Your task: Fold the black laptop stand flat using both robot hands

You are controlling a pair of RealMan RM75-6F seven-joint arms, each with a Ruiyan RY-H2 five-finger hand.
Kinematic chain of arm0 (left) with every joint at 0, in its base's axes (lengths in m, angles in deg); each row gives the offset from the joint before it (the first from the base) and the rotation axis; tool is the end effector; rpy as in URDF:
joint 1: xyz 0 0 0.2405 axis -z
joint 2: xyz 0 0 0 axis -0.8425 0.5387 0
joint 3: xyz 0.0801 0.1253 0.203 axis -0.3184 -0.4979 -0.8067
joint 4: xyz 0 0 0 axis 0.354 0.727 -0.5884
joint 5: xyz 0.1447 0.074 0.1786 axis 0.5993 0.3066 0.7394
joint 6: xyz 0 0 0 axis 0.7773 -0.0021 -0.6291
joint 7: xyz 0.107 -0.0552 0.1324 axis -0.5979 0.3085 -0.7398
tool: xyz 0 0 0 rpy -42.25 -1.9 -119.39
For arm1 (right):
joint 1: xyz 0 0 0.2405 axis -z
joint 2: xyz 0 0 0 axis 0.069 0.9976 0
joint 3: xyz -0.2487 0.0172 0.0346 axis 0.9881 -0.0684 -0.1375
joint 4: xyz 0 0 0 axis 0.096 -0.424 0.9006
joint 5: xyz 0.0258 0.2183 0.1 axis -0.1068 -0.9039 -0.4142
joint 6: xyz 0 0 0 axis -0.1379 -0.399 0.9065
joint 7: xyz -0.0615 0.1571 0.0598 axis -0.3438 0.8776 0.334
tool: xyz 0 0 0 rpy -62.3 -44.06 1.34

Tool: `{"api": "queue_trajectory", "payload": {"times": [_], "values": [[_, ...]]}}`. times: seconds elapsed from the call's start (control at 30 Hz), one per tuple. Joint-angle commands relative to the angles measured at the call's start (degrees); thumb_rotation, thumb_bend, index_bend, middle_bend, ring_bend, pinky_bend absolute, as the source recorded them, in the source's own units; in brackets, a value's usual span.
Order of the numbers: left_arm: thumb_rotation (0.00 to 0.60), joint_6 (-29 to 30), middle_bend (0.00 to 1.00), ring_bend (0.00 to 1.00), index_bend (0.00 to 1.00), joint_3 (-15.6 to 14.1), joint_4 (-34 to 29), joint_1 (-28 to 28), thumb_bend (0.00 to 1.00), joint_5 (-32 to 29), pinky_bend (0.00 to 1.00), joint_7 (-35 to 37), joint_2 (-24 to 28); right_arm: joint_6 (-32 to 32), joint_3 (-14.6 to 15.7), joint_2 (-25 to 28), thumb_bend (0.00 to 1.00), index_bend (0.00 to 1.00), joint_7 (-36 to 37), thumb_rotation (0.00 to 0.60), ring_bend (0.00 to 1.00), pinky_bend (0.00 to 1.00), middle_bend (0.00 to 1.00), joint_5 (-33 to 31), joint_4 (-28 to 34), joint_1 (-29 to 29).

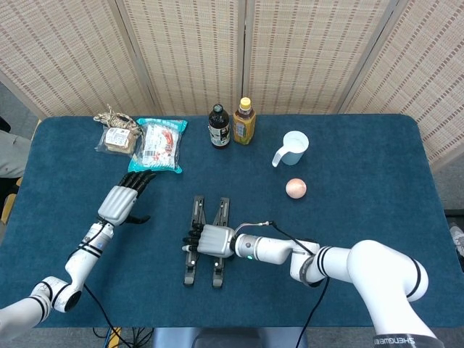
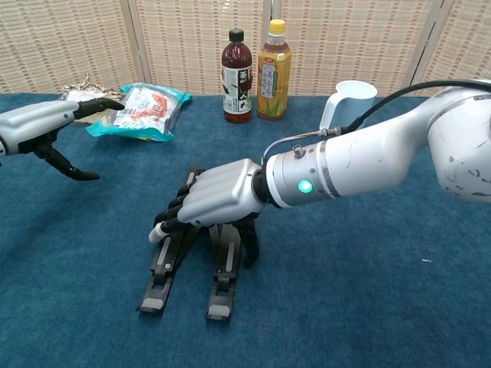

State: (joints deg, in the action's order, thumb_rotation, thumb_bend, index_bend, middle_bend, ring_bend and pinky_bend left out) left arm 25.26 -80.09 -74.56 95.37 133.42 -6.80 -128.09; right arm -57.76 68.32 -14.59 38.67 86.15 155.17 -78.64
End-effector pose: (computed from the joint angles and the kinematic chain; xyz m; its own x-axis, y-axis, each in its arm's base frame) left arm -0.2452 0.4139 -0.0182 0.3600 0.1706 0.9172 0.8924 -0.3498 -0.2851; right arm -0.0229 -0.3592 -0.1741 0.8956 -0.0588 0.4409 -0.1776 -0.9560 0.2333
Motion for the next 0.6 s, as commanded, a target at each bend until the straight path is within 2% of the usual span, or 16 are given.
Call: {"api": "queue_trajectory", "payload": {"times": [0.03, 0.33, 0.6], "values": [[0.600, 0.07, 0.00, 0.00, 0.00, -0.03, 0.19, -0.07, 0.13, 0.13, 0.01, 0.16, -0.06, -0.11, 0.05, -0.33, 0.00, 0.00, 0.60, 0.600, 0.00, 0.00, 0.05, -0.25, -0.63, -0.38], [0.600, 0.09, 0.00, 0.00, 0.00, -0.09, 0.79, -0.13, 0.13, 0.50, 0.01, 0.61, -0.48, -1.74, 0.78, -1.24, 0.05, 0.01, 2.65, 0.600, 0.00, 0.00, 0.21, -0.08, -2.68, -0.81], [0.600, 0.02, 0.00, 0.00, 0.00, -0.09, 1.19, -0.03, 0.13, 0.76, 0.01, 0.82, -0.96, -5.77, 1.36, -2.64, 0.11, 0.19, 4.09, 0.600, 0.00, 0.00, 0.37, 0.84, -5.65, -0.10]]}}
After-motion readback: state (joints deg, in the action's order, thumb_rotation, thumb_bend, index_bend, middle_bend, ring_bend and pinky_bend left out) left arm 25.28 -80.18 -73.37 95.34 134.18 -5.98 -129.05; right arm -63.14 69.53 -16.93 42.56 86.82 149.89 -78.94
